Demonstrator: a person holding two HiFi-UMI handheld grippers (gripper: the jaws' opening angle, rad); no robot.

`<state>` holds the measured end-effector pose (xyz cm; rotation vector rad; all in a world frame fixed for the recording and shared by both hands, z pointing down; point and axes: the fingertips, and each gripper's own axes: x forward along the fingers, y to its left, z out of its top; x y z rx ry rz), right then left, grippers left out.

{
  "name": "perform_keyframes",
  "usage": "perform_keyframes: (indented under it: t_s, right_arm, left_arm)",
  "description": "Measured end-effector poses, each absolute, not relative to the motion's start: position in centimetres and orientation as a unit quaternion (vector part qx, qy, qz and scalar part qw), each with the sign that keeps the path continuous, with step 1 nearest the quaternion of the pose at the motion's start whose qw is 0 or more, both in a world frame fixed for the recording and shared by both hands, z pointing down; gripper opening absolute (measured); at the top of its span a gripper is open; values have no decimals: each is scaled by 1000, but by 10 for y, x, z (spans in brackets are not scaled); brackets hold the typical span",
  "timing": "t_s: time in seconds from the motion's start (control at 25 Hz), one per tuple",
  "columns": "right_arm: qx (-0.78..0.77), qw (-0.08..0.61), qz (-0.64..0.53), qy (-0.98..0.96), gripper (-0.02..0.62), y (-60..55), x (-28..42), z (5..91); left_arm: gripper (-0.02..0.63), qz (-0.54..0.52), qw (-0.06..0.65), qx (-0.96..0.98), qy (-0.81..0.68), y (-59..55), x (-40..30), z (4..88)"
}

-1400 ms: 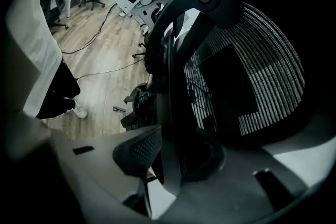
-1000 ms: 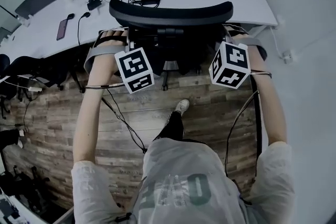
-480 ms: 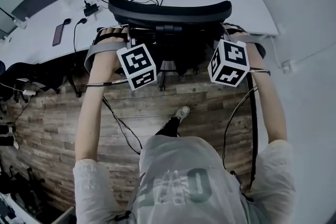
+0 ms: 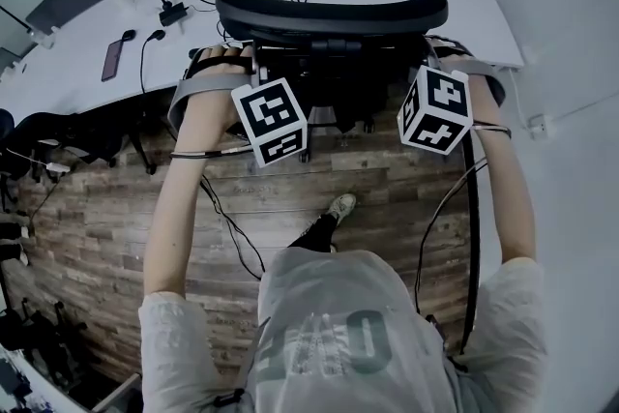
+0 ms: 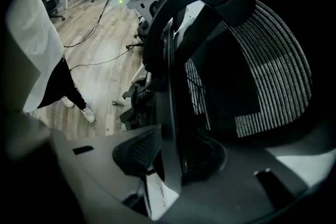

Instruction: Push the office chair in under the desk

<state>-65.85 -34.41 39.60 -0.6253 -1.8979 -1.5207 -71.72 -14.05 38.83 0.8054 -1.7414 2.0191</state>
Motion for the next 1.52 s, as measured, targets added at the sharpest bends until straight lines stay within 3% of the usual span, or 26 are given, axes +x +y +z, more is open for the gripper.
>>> perform_keyframes:
  t_s: [1.04, 1.28, 1.36, 1.52]
  right_arm:
    - [-211, 311, -576, -726, 127, -367, -677, 398]
    - [-183, 276, -558, -761, 142, -369, -677, 396]
    - [-158, 262, -520, -798, 178, -374, -674, 382]
    - [-141, 207, -417, -874, 178, -364, -653, 339]
  left_arm:
    - [132, 697, 174, 294, -631, -161, -720, 389]
    - [132, 618, 148, 306, -708, -154, -715, 378]
    - [132, 589, 141, 306, -734, -150, -709, 369]
    - [132, 523, 113, 310, -786, -149, -688, 347]
